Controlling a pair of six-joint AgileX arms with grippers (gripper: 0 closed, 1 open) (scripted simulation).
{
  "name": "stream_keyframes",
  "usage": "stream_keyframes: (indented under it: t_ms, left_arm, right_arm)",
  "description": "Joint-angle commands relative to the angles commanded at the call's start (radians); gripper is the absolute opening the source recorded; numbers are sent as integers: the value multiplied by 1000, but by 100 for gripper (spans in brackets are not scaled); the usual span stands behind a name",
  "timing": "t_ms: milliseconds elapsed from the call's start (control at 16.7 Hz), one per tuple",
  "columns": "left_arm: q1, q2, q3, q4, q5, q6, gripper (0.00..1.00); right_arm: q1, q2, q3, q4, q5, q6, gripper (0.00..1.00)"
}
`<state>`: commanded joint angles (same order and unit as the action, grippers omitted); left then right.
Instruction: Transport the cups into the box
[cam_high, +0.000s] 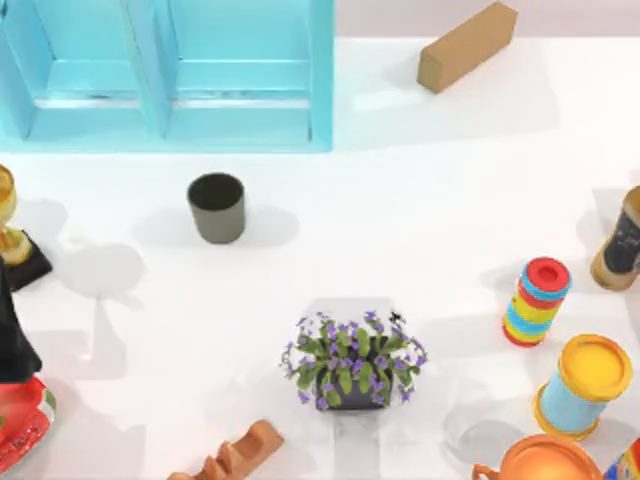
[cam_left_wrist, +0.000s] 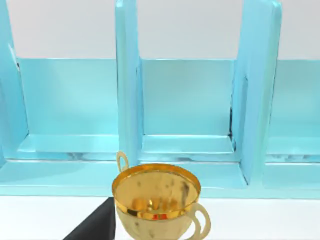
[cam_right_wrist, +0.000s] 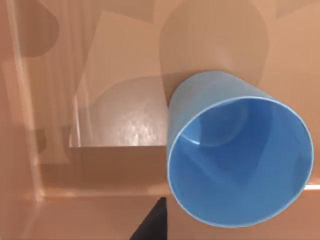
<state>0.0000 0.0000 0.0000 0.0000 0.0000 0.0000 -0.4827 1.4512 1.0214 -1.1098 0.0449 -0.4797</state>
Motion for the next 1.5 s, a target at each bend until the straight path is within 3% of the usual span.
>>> stream_keyframes:
  t_ms: [660, 1140, 1500]
  left_arm:
    - [0, 0, 0, 0, 0, 0, 100]
    - [0, 0, 0, 0, 0, 0, 100]
    - [0, 0, 0, 0, 0, 0, 100]
  right_arm:
    - [1, 2, 17, -17, 0, -2, 100]
    - [-6, 7, 353, -350, 1, -7, 100]
    - [-3, 4, 398, -394, 0, -6, 100]
